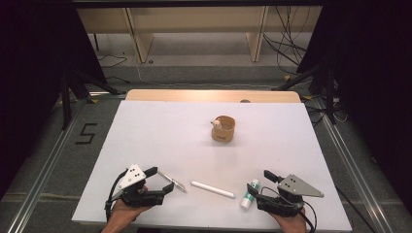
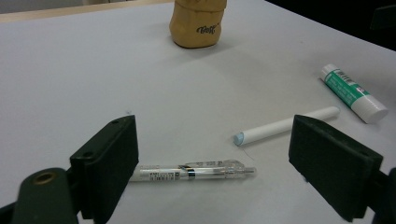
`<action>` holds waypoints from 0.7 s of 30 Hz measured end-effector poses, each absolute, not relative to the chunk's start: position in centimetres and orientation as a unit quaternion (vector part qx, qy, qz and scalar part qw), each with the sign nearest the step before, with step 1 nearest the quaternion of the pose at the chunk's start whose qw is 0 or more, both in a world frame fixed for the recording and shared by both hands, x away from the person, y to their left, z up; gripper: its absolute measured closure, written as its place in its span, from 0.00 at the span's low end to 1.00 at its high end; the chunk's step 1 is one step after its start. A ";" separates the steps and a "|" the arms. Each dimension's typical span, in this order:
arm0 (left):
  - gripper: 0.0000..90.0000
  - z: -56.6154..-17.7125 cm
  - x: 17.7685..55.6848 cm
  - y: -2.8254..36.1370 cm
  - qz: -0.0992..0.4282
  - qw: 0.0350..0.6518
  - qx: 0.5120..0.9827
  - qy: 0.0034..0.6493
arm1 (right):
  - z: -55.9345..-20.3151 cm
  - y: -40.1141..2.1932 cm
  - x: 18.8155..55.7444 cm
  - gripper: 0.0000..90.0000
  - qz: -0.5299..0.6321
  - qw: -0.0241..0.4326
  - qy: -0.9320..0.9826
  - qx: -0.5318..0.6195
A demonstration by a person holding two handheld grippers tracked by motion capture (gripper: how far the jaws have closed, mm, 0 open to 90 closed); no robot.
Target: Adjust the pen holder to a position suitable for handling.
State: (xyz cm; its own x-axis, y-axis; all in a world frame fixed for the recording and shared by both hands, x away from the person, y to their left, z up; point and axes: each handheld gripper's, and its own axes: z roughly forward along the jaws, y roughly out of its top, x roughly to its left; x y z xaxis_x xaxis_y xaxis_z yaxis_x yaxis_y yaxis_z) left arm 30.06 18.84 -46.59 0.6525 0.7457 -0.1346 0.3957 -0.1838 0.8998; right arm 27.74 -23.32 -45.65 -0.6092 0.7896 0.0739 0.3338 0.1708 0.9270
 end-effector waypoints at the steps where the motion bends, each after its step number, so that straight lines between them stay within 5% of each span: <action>1: 0.17 -46.6 30.1 18.8 0.171 0.513 0.750 0.380 | -45.6 -23.3 27.7 0.28 0.517 0.220 0.733 0.383; 21: 0.17 -46.7 30.2 18.7 0.172 0.507 0.754 0.380 | -44.6 -23.3 30.2 0.30 0.487 0.228 0.747 0.390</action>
State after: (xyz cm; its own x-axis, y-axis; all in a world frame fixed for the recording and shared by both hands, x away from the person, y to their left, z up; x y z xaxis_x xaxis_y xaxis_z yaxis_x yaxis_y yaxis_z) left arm 30.23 18.66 -46.74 0.6531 0.7467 -0.1262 0.3987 -0.1973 0.8956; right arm 30.16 -23.28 -44.55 -0.5908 0.8059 0.0389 0.3611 0.2209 0.9060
